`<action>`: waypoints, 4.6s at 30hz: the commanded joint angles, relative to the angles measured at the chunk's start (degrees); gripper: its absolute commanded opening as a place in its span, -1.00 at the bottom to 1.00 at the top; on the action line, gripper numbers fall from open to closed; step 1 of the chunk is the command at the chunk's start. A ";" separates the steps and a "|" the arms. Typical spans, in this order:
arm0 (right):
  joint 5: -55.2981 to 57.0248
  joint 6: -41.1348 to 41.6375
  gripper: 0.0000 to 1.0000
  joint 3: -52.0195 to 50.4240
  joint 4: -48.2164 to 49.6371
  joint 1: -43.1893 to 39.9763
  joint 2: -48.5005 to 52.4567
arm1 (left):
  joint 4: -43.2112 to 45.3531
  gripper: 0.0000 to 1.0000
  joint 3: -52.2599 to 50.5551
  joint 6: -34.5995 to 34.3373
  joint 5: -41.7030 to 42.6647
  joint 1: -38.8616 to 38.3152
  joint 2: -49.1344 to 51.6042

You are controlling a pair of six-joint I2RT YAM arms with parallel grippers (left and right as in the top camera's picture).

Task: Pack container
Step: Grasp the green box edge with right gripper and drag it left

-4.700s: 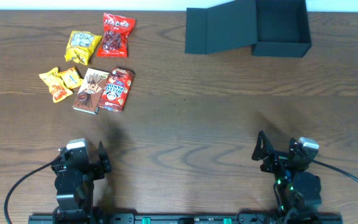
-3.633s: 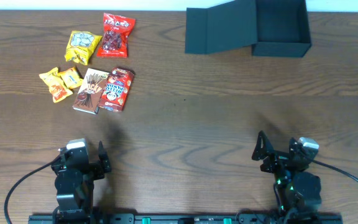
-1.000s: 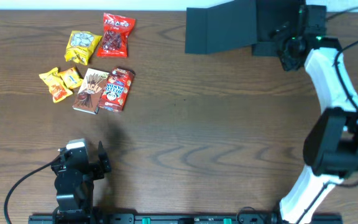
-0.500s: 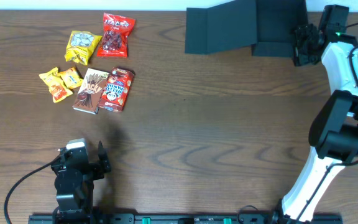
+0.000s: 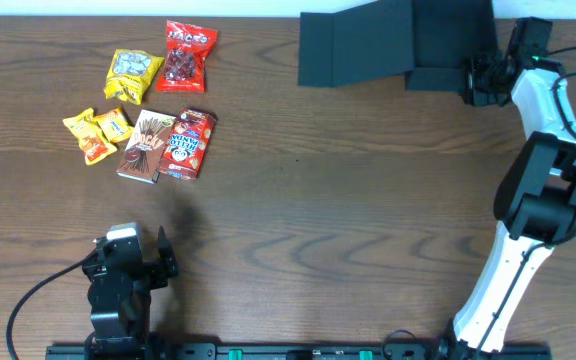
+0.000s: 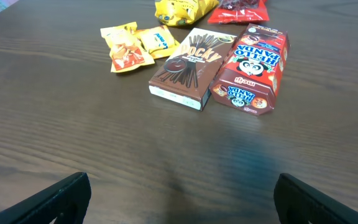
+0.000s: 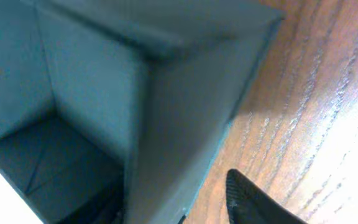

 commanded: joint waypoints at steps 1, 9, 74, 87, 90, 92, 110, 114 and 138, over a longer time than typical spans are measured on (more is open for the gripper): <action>-1.18 -0.52 -0.21 1.49 -0.81 -0.50 0.17 | 0.04 0.90 -0.92 -0.20 0.02 0.17 -0.37; -6.03 -6.29 -0.43 2.23 -7.28 -0.13 0.15 | 0.04 0.90 -0.92 -0.20 0.02 0.17 -0.37; 10.73 -86.16 0.90 2.45 -13.79 21.59 -17.09 | 0.04 0.91 -0.92 -0.20 0.02 0.17 -0.37; 13.86 -103.54 0.80 2.43 -21.68 29.16 -11.17 | 0.04 0.90 -0.92 -0.20 0.02 0.17 -0.37; 14.43 -103.84 0.80 2.43 -22.67 29.44 -10.80 | 0.04 0.90 -0.92 -0.20 0.02 0.17 -0.37; 14.38 -103.84 0.80 2.40 -23.30 29.44 -10.14 | 0.04 0.90 -0.92 -0.20 0.02 0.17 -0.37; 14.40 -101.59 0.36 2.38 -22.75 30.64 -3.04 | 0.04 0.90 -0.92 -0.20 0.02 0.17 -0.37; 14.38 -97.96 0.11 2.38 -22.29 30.67 -2.97 | 0.04 0.91 -0.92 -0.20 0.02 0.17 -0.37; 14.36 -61.70 -0.97 2.38 -25.51 37.92 -2.99 | 0.04 0.91 -0.92 -0.20 0.02 0.17 -0.37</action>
